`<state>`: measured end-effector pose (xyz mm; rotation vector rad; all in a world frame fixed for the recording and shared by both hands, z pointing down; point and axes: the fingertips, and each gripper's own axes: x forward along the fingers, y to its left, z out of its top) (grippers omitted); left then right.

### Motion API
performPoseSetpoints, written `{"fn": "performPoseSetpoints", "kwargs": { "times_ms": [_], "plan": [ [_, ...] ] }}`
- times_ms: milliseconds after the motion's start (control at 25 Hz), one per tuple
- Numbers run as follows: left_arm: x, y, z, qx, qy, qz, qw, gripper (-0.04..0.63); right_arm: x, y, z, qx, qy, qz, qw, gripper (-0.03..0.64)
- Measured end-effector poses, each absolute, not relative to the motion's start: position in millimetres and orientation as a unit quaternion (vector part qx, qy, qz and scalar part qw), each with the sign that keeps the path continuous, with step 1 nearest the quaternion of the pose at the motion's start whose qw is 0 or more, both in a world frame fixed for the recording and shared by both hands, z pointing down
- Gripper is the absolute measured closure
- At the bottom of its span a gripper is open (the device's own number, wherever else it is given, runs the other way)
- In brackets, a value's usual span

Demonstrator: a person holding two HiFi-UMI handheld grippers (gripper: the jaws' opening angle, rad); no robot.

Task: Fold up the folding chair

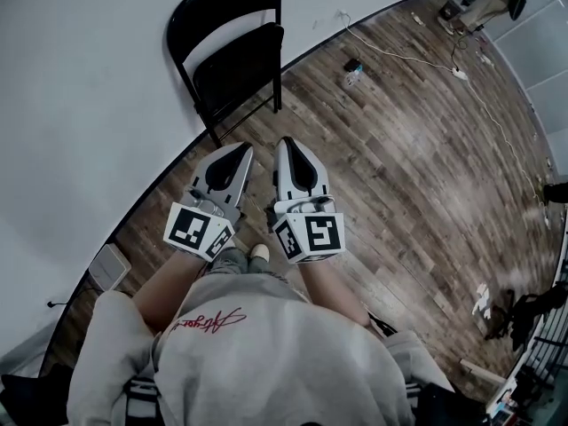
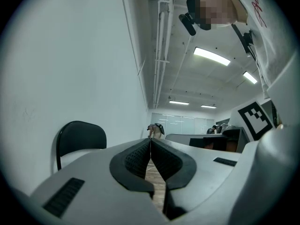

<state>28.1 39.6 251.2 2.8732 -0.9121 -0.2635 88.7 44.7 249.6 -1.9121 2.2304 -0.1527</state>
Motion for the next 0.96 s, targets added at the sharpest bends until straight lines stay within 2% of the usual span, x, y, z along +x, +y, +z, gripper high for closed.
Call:
{"fn": "performPoseSetpoints", "kwargs": {
  "times_ms": [400, 960],
  "plan": [
    [28.0, 45.9, 247.7, 0.947, -0.297, -0.101, 0.066, 0.577, 88.6, 58.8, 251.0, -0.660, 0.749, -0.020, 0.062, 0.597],
    [20.2, 50.4, 250.3, 0.943, -0.307, -0.100, 0.079, 0.577, 95.8, 63.2, 244.0, -0.668, 0.742, -0.013, 0.061, 0.597]
  ]
}}
